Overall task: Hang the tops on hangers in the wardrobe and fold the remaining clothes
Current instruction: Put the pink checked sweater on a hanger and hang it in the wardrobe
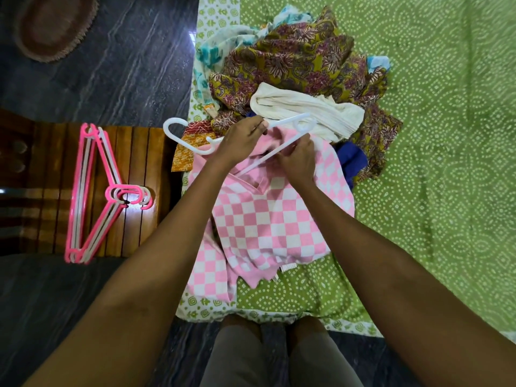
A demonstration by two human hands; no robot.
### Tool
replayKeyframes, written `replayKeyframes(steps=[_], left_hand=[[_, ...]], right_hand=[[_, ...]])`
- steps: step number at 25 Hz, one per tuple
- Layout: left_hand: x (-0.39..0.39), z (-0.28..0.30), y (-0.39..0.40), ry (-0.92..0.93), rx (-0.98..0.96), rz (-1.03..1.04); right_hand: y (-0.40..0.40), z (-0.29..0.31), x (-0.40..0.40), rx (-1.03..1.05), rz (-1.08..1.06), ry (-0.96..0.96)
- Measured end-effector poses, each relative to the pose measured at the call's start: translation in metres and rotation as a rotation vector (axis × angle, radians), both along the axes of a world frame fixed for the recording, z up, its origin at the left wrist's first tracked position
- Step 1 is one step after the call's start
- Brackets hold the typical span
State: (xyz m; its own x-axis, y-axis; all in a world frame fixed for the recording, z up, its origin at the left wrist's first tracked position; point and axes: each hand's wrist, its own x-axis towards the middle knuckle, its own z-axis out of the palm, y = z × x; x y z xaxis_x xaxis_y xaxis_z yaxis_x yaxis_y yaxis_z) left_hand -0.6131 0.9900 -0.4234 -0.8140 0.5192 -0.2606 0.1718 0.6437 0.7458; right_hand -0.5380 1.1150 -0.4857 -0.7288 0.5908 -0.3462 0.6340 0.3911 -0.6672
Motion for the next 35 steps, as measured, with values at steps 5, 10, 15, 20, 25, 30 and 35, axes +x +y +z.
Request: replayKeyframes(steps=[5,10,15,20,25,30,35], left_hand=[[-0.003,-0.006,0.000,-0.059,-0.060,-0.025],[0.004,-0.008,0.010,-0.106,-0.135,-0.097],[0.010,-0.008,0.008,-0.103,-0.185,-0.151],[0.027,-0.026,0.026,-0.077,-0.263,-0.184],[0.027,-0.022,0.029,-0.028,0.029,0.038],[0.038,-0.053,-0.038,0.086,0.020,0.381],[0.013,-0.085,-0.076,-0.138,-0.183,0.574]], right_hand=[[0.021,0.015,-0.011,-0.367,-0.430,0.083],[0.054,0.033,-0.010,-0.693,-0.805,0.040],[0.048,0.064,-0.003,-0.113,-0.451,0.056],[0.020,0.087,-0.012,0.128,-0.134,0.134],[0.000,0.055,0.006,-0.177,0.024,0.091],[0.014,0.033,0.021,-0.166,0.348,-0.180],[0.010,0.035,-0.003,0.310,0.331,0.067]])
